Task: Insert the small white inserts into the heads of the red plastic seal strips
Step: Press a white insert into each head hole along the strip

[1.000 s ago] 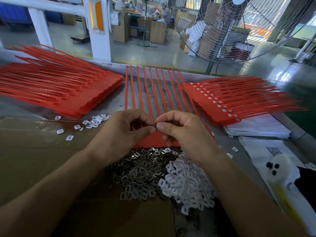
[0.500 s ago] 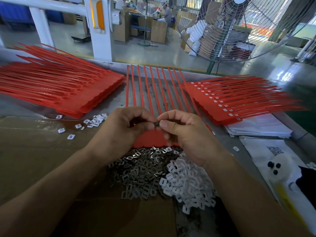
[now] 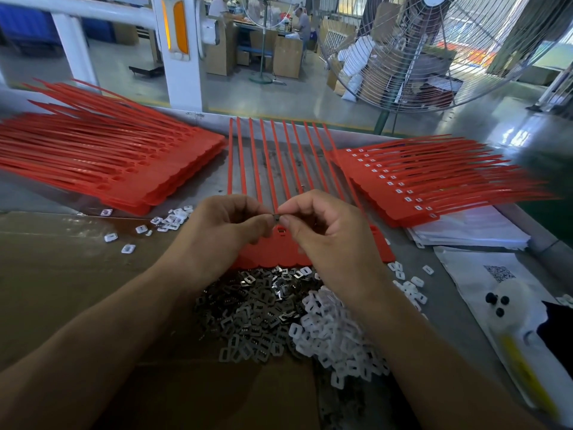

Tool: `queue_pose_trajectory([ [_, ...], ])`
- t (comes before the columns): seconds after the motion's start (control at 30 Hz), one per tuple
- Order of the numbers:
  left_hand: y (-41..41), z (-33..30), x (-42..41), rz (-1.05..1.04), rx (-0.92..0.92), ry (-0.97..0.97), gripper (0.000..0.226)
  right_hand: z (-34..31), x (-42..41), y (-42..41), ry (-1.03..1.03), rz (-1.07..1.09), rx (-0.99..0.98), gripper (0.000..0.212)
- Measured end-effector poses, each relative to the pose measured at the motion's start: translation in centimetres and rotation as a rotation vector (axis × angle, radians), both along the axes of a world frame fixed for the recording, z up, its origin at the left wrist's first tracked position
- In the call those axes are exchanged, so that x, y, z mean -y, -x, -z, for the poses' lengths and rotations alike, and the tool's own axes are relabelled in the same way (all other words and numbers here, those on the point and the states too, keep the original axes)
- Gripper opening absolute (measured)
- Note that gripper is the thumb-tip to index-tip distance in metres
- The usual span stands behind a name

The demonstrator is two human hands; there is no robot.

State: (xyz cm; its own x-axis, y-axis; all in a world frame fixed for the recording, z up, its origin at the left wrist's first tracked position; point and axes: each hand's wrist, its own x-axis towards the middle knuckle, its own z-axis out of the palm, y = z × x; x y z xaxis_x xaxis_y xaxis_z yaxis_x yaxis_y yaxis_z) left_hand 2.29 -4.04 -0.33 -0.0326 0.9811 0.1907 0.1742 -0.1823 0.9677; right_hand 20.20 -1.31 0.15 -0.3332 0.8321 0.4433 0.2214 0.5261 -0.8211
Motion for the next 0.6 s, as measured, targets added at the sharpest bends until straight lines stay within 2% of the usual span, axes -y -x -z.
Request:
queue_pose_trajectory([
  [0.33,0.1,0.0,-0.2,-0.055,0.063,0.043,0.010,-0.3,-0.1,-0.3,-0.039,0.053,0.050,0.012],
  [0.5,0.2,0.0,-0.2,-0.074,0.033,0.051,0.015,-0.7,-2.2,-2.4,0.103,0.251,0.097,0.016],
  [0.6,0.2,0.3,-0.2,-0.074,-0.065,0.041,0.016,-0.6,-3.6,-4.4,0.168,0.355,0.226,0.012],
])
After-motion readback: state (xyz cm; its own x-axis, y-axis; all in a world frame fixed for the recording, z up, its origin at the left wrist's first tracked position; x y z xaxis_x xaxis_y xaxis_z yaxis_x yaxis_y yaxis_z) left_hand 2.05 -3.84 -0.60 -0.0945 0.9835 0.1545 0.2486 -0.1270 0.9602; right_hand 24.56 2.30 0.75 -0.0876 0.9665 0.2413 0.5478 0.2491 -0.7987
